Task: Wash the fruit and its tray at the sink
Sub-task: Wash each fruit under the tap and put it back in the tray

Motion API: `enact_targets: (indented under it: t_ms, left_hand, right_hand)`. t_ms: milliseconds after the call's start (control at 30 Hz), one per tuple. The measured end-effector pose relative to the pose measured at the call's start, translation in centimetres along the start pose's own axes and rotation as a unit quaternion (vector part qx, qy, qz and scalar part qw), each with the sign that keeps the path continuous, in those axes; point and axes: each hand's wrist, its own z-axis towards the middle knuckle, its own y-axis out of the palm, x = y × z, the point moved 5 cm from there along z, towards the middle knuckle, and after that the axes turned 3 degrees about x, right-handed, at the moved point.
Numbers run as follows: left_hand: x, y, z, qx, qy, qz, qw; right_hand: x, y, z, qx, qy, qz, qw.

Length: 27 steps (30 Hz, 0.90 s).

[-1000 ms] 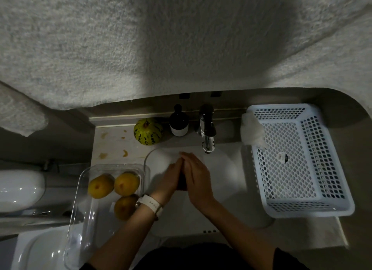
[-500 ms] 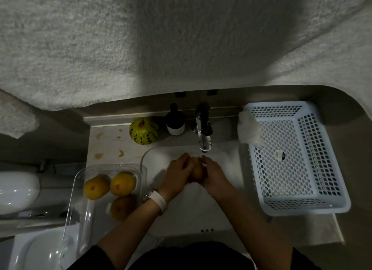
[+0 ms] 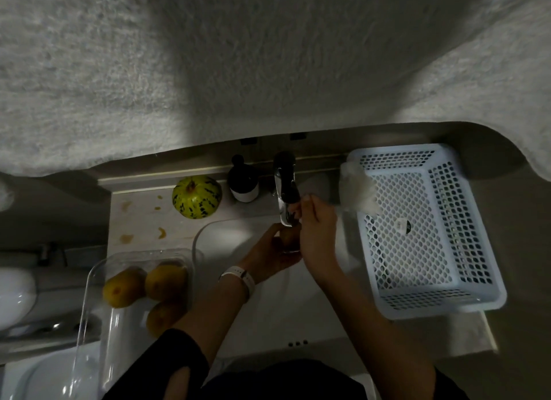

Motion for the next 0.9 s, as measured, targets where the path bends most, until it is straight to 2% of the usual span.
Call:
enact_targets:
  t_ms: [167, 333, 467, 533, 633, 667, 733, 800, 867, 900]
  left_hand:
    - [0.0, 0.5, 0.3, -0.072, 0.010, -0.033, 0.997]
    - [0.0, 0.9, 0.2, -0.110, 0.011, -0.045, 0.993]
    - [-0.2, 0.4, 1.3, -0.064, 0.019, -0.034, 0.997]
    - [-0.4, 0.3, 1.7, -0.044, 0.027, -0.011, 0.999]
    - [-0.5, 0.5, 1.9, -0.017, 0.028, -0.027, 0.999]
    - [-0.6, 0.7, 2.0, -0.005, 0.024, -0.041, 0.999]
    - [-0.6, 0.8, 2.0, 0.032, 0.030, -0.044, 0.998]
    - [-0.8, 0.3, 2.1, 0.067, 0.039, -0.020, 0.997]
    - [-0.6, -0.5, 2.1, 0.125, 0.071, 0.050, 0.988]
    - [-0.4, -1.0, 1.9, 0.160, 0.094, 0.091, 0.979]
  right_hand:
    - [-0.5, 0.1, 0.5, -0.002, -0.007, 0.029, 1.000]
    - [-1.2, 0.1, 1.4, -0.009, -0.027, 0.014, 1.000]
    - [-0.7, 0.2, 1.5, -0.018, -0.040, 0.012, 0.999]
    - [0.2, -0.1, 1.7, 0.005, -0.055, -0.002, 0.998]
    - [3.5, -0.6, 1.9, 0.055, -0.028, -0.101, 0.993]
    - [4.9, -0.3, 1.7, 0.043, -0.006, -0.139, 0.989]
    - [7.4, 1.2, 0.6, -0.030, 0.036, -0.155, 0.987]
    - [8.7, 2.8, -0.8, -0.091, 0.013, -0.208, 0.974]
    - [9.4, 3.7, -1.6, -0.098, -0.014, -0.250, 0.963]
    - [9.6, 3.8, -1.6, -0.082, 0.011, -0.228, 0.970]
